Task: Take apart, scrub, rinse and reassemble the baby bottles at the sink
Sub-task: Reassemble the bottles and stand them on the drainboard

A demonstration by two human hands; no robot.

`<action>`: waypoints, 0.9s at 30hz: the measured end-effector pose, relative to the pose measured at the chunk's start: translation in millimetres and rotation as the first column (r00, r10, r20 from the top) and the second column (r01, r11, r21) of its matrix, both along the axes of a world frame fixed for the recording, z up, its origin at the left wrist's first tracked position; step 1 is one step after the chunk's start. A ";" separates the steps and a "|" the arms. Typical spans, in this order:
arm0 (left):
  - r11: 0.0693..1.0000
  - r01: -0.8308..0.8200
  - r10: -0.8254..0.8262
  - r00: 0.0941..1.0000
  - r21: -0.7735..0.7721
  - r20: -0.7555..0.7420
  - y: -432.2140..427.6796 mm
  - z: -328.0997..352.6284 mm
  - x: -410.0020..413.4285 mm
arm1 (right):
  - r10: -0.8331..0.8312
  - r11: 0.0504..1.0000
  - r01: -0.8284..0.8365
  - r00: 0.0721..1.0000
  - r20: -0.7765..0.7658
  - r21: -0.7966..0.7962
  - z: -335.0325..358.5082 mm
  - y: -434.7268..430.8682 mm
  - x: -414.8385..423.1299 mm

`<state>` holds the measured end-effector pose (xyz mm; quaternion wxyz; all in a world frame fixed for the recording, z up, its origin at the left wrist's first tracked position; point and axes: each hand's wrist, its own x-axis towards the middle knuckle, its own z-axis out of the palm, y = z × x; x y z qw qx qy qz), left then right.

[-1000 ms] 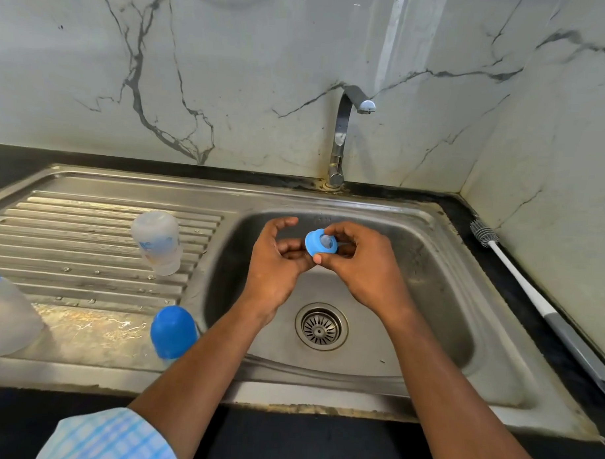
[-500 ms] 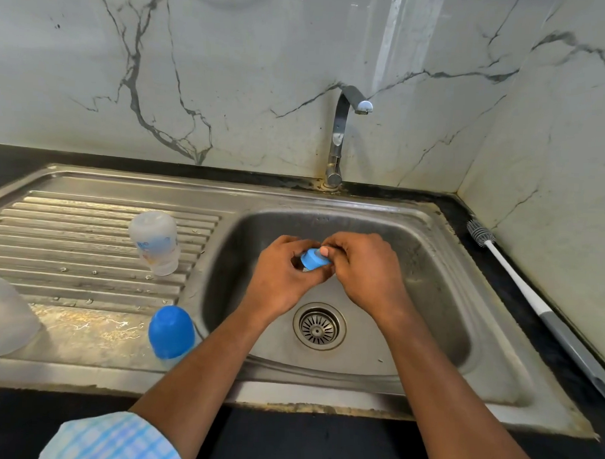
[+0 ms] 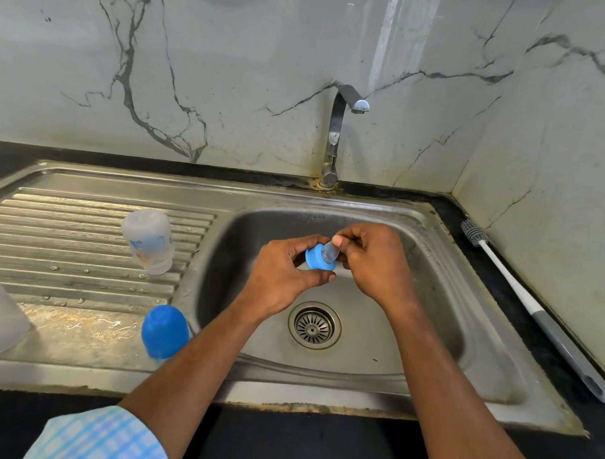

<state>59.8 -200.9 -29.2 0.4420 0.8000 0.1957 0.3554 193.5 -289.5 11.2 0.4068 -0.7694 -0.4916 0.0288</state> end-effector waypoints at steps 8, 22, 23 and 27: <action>0.991 -0.128 0.129 0.990 0.029 -0.055 7.3 -3.2 -2.9 | 0.055 0.985 0.002 0.946 0.318 -0.175 8.7 -3.0 -23.0; 0.992 -0.122 0.123 0.992 -0.008 0.017 -5.5 -4.7 -0.5 | 0.068 0.996 -0.062 0.994 -0.086 0.061 8.8 -4.0 -6.7; 0.988 -0.154 0.154 0.988 -0.005 0.021 -6.1 -4.9 -0.2 | 0.091 0.995 -0.083 0.986 -0.140 0.062 9.7 -5.0 -6.7; 0.967 -0.246 0.244 0.969 0.070 0.031 -6.0 -4.6 0.3 | 0.133 0.988 -0.147 0.961 -0.242 -0.043 1.8 -1.5 -12.4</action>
